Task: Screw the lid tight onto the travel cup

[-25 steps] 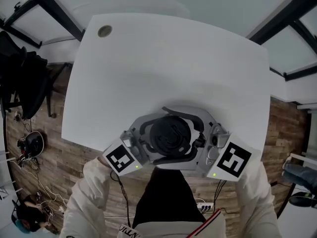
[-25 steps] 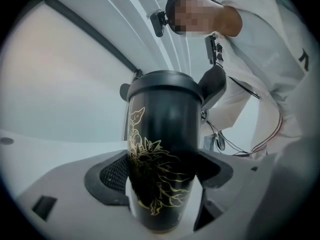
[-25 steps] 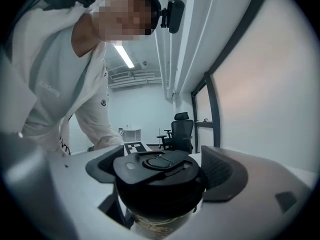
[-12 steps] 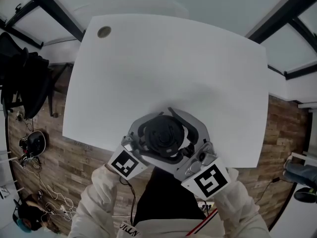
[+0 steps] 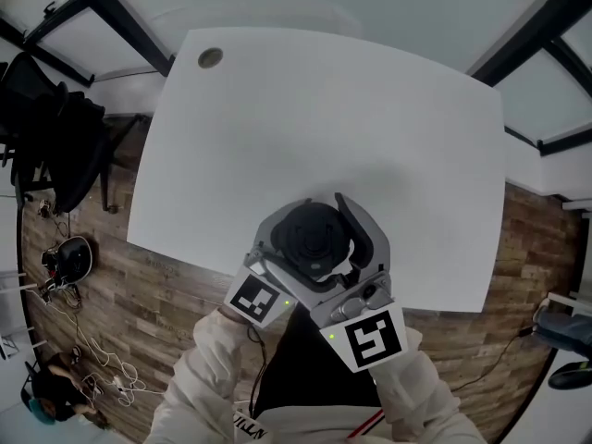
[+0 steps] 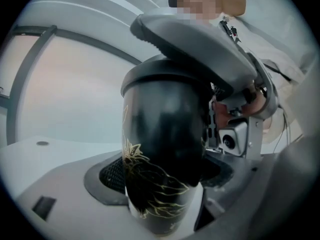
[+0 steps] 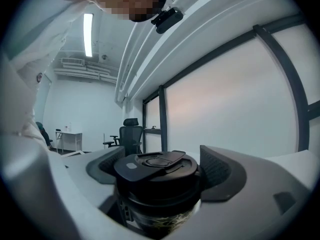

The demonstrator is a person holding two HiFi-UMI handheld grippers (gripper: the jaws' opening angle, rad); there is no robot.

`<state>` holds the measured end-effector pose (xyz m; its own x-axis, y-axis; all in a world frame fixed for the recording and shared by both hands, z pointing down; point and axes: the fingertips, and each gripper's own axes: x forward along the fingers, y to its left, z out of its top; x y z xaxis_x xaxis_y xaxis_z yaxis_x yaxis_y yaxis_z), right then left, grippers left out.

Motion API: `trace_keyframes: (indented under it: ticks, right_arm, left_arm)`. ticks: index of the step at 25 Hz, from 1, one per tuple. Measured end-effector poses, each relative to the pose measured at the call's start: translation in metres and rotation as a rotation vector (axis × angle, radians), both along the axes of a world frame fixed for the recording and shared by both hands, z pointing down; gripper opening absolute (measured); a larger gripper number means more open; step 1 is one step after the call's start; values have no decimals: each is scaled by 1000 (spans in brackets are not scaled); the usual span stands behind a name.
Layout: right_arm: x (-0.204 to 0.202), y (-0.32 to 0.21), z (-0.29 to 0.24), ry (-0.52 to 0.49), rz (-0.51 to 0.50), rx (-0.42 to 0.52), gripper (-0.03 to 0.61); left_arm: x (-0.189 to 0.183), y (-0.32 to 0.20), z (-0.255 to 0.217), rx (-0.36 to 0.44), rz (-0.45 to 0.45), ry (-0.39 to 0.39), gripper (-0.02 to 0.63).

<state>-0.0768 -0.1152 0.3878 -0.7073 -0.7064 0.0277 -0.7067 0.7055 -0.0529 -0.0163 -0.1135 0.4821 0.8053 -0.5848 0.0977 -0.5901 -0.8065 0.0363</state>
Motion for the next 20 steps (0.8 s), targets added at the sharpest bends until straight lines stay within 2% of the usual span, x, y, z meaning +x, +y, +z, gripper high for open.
trace_keyframes:
  ticks: [4, 9, 13, 20]
  right_arm:
    - [-1, 2, 0, -8, -35, 32, 476]
    - [-3, 4, 2, -8, -70, 39, 477]
    - [-6, 6, 2, -11, -104, 22, 476]
    - [-9, 8, -8, -29, -160, 29, 477]
  left_arm:
    - [0, 1, -1, 10, 21, 3, 399]
    - [0, 4, 3, 0, 77, -67, 399]
    - [-7, 9, 7, -3, 95, -171, 399]
    - [-16, 14, 15, -12, 84, -198, 399]
